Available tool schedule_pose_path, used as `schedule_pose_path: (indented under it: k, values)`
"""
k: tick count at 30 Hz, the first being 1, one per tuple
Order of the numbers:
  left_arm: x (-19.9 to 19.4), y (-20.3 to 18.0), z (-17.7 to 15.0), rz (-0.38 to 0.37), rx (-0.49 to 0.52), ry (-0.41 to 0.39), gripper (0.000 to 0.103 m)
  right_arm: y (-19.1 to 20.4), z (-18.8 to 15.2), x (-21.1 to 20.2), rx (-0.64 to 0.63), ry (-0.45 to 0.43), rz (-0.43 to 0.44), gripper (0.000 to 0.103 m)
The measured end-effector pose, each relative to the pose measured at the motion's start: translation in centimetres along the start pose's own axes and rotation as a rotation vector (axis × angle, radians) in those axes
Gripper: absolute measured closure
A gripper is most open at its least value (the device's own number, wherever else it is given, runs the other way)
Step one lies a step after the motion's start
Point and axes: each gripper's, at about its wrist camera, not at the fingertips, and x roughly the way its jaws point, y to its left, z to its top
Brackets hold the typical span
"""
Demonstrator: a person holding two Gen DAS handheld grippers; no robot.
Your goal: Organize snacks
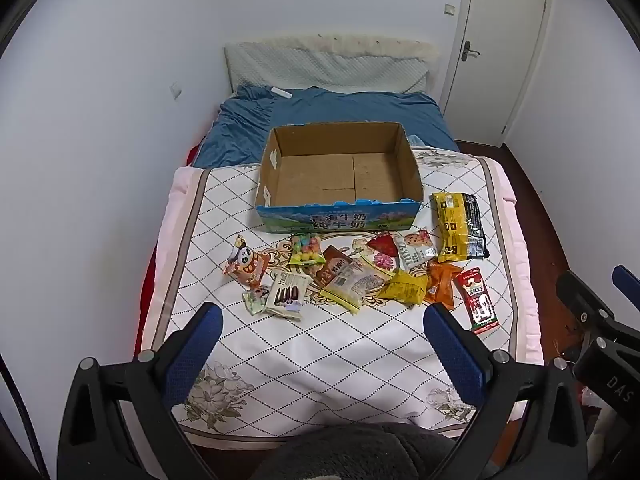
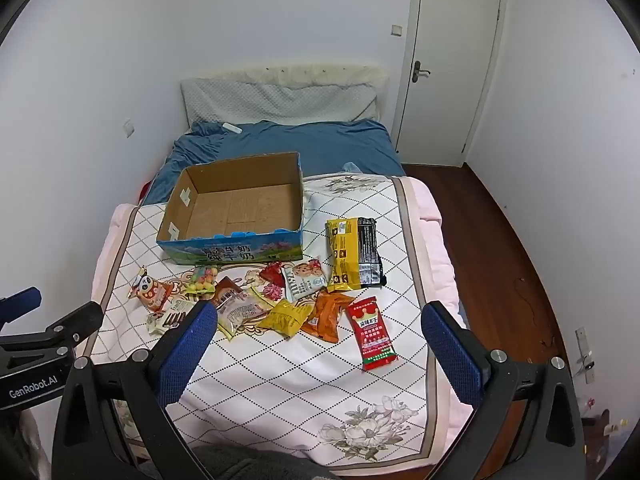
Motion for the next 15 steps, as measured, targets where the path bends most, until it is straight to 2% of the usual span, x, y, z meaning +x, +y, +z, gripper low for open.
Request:
schedule_pose_path:
  k: [15]
  values:
    - [-0.13, -0.57, -0.02, -0.008, 0.002, 0.021, 0.0, 0.27, -0.37, -0.25, -0.004, 0.013, 0.009, 0.0]
